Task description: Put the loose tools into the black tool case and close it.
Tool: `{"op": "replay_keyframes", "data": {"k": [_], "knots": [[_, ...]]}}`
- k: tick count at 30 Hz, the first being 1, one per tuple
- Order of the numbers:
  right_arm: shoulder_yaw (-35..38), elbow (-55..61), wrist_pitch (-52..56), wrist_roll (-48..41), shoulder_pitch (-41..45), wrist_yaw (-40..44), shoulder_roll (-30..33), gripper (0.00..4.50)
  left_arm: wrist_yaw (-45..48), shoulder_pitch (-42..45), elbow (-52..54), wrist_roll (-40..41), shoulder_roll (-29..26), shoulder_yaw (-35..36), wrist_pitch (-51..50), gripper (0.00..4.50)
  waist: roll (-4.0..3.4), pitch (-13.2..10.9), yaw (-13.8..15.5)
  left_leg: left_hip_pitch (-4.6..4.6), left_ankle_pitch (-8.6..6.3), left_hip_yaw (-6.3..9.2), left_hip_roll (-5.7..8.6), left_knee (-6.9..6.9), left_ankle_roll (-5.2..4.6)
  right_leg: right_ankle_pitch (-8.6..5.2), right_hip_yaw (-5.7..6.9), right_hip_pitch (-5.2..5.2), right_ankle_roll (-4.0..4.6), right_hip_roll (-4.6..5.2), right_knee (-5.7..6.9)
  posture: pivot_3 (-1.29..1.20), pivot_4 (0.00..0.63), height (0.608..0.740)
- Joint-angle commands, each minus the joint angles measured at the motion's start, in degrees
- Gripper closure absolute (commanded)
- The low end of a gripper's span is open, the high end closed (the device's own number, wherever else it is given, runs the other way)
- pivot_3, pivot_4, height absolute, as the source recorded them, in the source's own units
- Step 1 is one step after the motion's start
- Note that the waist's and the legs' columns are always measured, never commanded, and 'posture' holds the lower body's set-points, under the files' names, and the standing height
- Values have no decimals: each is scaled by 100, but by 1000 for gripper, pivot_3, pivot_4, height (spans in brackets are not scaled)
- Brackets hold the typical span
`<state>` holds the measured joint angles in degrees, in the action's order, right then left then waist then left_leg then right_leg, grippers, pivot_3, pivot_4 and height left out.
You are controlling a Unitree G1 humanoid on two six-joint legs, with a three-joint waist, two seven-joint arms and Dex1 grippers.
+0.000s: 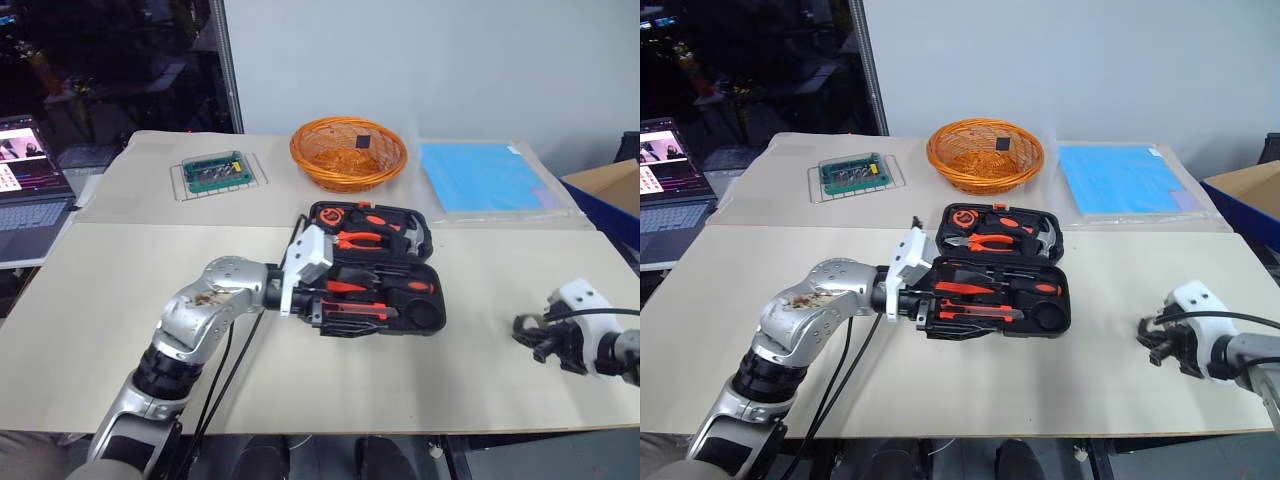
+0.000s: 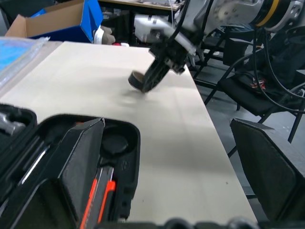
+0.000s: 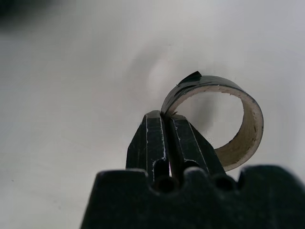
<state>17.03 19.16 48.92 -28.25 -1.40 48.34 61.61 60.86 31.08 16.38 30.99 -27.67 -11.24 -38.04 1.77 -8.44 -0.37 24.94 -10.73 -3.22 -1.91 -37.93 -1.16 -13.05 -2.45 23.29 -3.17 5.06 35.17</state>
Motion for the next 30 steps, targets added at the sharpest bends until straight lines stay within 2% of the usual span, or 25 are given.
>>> {"op": "replay_keyframes", "data": {"k": [1, 6, 8, 11, 16, 24, 30], "knots": [[-154, 734, 418, -495, 748, 228, 244, 4461, 44, -159, 357, 289, -314, 397, -120, 3, 3, -3, -39, -3, 0, 3, -3, 0, 0, -1, 1, 0, 1, -2, 4, 0, 150, 740], [-2137, 401, 223, 214, 2265, 777, 378, 4461, 71, -701, 828, 485, -981, 784, -291, 3, 20, -16, -45, -10, -1, 2, -5, 1, 2, 1, 4, 1, 9, 14, -6, 0, 150, 740], [-2911, 10, -56, 764, 2726, 1081, 385, 4461, -45, -755, 907, 518, -1048, 872, -324, 3, 20, -20, -9, -6, -1, 1, -5, 3, 2, 1, 2, 10, 10, 22, -9, 0, 150, 740], [-3549, -400, -333, 1201, 3127, 1499, 347, 4461, -202, -733, 996, 539, -1049, 873, -350, 3, 21, -21, 72, 31, 0, -13, 4, 3, 1, 23, 3, 76, 45, 34, -8, 0, 150, 740], [-3998, -681, -479, 1481, 3505, 2043, 179, 4461, -464, -754, 1126, 604, -1025, 852, -441, 3, 25, -23, 80, 59, 0, -22, 1, 3, 0, 49, 2, 84, 10, 12, 1, 0, 150, 740], [-4495, -947, -607, 2008, 3878, 2517, -212, 4461, -654, -870, 1193, 599, -1047, 850, -425, 3, 28, -22, 31, 34, 3, -26, -4, 2, 5, 30, 1, 79, 43, 6, 36, 0, 150, 740], [-4522, -1127, -735, 2219, 4155, 2732, -555, 4461, -709, -939, 1150, 541, -1057, 874, -336, 3, 55, -18, -46, 25, 6, -24, -4, 2, 9, 32, 1, 81, 38, 4, 65, 0, 150, 740]]}}
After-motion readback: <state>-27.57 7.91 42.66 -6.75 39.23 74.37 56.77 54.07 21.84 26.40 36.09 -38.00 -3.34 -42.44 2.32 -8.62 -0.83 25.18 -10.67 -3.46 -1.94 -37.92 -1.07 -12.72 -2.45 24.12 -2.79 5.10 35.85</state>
